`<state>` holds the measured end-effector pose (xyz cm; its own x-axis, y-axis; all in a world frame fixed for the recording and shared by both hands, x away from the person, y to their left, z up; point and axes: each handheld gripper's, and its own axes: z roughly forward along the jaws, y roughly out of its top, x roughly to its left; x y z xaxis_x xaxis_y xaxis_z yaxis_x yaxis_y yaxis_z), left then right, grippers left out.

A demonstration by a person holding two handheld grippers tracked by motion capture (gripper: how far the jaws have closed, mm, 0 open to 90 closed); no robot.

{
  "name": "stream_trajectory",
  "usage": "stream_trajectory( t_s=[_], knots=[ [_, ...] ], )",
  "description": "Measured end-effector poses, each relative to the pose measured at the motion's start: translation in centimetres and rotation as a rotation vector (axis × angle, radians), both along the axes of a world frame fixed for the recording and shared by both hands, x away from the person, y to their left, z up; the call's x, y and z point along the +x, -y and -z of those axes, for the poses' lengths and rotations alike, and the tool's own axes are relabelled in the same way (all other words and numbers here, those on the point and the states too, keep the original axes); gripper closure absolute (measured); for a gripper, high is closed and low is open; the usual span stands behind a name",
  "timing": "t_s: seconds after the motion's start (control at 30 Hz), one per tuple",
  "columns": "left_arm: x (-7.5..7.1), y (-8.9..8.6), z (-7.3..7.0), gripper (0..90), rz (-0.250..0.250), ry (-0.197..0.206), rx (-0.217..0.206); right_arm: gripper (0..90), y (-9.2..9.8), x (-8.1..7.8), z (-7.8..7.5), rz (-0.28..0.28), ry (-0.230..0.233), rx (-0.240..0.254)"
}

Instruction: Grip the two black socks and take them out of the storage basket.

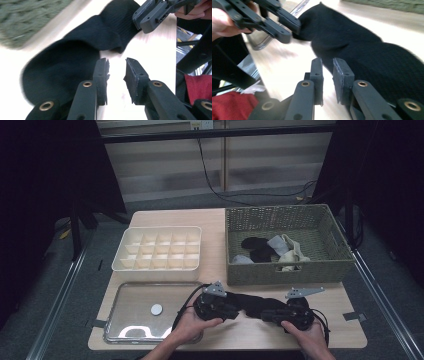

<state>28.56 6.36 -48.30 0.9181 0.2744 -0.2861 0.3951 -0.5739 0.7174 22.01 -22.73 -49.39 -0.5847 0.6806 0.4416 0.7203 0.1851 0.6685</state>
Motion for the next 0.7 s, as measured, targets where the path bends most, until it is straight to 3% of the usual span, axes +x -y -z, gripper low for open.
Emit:
stream_trajectory(
  t_s=[0.17,0.37,0.47,0.63,0.7],
  knots=[
    [1.7,-2.0,-0.3,71.6,-0.077,-0.003,-0.011,76.9,0.4,0.6,-0.1,0.03,0.013,0.001],
    [4.0,-3.9,0.2,69.0,-0.18,-0.053,-0.044,76.0,0.6,1.3,0.4,0.051,0.019,-0.036],
    [4.5,-3.7,0.9,65.3,-0.182,-0.059,0.009,75.7,0.6,1.5,0.7,0.051,0.007,-0.074],
    [4.8,-3.4,1.4,63.9,-0.193,-0.079,0.006,76.6,0.8,1.5,1.0,0.046,-0.004,-0.078],
    [4.7,-3.0,1.6,63.9,-0.182,-0.078,0.025,76.6,0.9,1.4,1.1,0.039,-0.002,-0.07]
  ],
)
